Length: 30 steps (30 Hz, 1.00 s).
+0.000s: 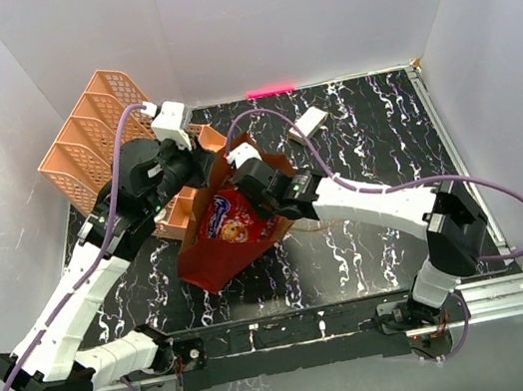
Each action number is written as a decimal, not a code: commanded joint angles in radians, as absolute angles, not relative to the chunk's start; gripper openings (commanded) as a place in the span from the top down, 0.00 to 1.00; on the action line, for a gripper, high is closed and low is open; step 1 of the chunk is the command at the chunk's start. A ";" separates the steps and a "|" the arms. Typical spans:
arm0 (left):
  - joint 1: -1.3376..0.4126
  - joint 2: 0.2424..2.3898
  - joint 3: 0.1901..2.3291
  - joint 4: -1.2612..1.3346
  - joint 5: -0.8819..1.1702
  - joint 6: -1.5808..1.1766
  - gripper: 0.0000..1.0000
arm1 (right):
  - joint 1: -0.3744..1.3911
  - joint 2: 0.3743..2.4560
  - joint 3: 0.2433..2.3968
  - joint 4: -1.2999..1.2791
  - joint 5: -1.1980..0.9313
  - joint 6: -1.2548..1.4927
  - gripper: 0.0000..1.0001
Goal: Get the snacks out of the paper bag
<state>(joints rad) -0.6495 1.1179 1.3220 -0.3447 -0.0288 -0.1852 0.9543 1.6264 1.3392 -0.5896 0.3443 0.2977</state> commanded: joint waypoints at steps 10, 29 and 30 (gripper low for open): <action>-0.655 1.061 1.316 -0.248 -0.034 -0.138 0.99 | 0.960 1.433 1.463 -0.431 0.218 0.370 0.92; -0.655 1.069 1.316 -0.241 -0.048 -0.163 1.00 | 0.960 1.308 1.662 -0.467 0.301 0.366 0.92; -0.655 1.069 1.315 -0.240 -0.059 -0.167 1.00 | 0.960 1.299 1.675 -0.467 0.306 0.363 0.92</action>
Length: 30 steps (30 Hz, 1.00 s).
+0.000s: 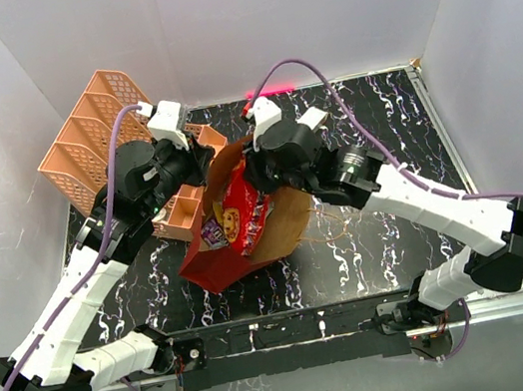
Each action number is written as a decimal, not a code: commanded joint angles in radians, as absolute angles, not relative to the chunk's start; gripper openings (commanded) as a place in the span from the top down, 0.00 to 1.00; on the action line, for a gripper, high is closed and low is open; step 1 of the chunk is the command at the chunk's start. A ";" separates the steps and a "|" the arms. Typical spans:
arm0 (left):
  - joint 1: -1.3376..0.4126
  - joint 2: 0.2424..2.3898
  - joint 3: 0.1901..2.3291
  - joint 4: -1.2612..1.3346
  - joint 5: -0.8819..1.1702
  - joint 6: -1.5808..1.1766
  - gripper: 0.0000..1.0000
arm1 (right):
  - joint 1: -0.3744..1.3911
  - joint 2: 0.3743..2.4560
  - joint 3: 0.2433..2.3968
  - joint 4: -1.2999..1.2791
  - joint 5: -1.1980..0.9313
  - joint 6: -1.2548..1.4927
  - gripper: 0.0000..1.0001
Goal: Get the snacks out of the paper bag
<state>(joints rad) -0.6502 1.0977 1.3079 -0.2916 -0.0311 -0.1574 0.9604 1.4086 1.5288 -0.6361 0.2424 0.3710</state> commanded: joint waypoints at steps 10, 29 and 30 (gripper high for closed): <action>-0.655 1.089 1.318 -0.281 -0.119 -0.184 1.00 | 0.960 1.190 1.841 -0.473 0.385 0.335 0.92; -0.655 1.089 1.310 -0.292 -0.125 -0.185 1.00 | 0.805 1.097 1.501 -0.265 1.188 -0.177 0.92; -0.655 1.090 1.308 -0.291 -0.124 -0.188 1.00 | 0.757 1.098 1.476 -0.263 1.158 -0.164 0.92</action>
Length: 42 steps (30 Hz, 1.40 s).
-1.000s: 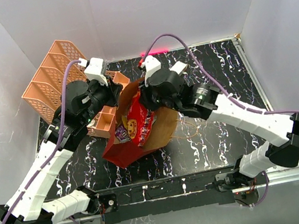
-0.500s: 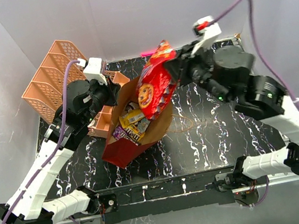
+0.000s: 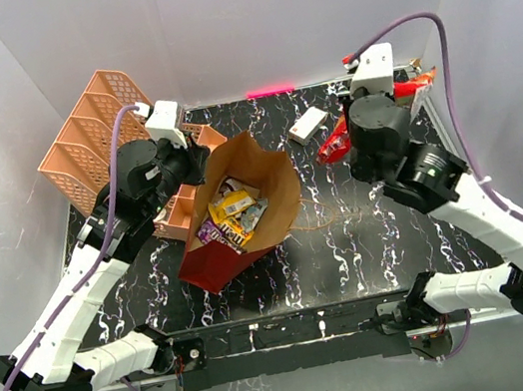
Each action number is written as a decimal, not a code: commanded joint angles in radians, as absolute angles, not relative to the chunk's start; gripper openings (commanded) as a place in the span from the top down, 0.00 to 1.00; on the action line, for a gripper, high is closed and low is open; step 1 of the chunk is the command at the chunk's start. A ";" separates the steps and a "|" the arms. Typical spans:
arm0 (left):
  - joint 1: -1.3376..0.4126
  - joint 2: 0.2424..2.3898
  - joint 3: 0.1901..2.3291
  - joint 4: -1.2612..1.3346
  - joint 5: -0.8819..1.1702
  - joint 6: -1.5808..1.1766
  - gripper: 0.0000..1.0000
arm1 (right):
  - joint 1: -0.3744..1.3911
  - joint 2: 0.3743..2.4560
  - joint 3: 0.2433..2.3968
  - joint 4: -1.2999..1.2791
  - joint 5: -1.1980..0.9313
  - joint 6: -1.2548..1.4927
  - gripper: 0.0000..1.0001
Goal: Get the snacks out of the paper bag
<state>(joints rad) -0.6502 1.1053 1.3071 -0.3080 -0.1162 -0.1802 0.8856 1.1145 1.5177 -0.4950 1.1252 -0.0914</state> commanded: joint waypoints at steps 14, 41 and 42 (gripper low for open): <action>-0.655 1.141 1.379 -0.331 -0.084 -0.214 1.00 | -0.082 1.276 1.273 -0.354 0.280 0.353 0.92; -0.680 1.117 1.337 -0.303 0.001 -0.254 1.00 | -0.382 0.644 0.521 -0.645 0.485 0.983 0.92; -0.683 1.113 1.333 -0.305 0.001 -0.256 1.00 | -0.381 0.624 0.513 -0.670 0.510 1.006 0.92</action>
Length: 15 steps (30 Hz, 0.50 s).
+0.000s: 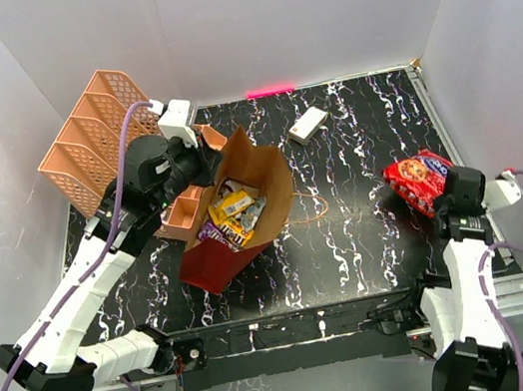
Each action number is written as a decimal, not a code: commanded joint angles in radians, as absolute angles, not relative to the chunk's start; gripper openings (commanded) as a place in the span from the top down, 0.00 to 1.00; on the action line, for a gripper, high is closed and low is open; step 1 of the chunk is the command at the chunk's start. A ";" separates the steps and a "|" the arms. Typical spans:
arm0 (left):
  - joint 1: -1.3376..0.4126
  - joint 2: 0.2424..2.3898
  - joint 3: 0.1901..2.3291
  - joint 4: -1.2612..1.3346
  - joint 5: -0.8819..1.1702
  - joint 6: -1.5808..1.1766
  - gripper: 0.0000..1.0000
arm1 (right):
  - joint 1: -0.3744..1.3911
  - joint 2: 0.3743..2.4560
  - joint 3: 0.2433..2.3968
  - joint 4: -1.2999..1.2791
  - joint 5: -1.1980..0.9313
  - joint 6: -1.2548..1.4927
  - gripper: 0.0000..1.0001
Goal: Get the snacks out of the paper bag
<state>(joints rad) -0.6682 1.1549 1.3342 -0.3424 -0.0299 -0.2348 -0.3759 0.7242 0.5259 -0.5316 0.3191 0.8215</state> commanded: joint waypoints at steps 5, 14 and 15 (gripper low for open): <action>-0.693 1.095 1.310 -0.305 0.005 -0.282 1.00 | -0.378 0.630 0.571 -0.810 0.518 1.117 0.92; -0.695 1.053 1.280 -0.306 0.028 -0.320 1.00 | -0.367 0.504 0.549 -0.928 0.336 1.191 0.89; -0.697 1.048 1.277 -0.307 0.029 -0.321 1.00 | -0.367 0.492 0.560 -0.938 0.339 1.193 0.89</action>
<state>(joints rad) -0.6895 1.1019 1.2846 -0.3370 -0.0017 -0.2996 -0.3737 0.5541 0.5266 -0.8890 0.3740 1.1538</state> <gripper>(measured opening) 0.010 0.098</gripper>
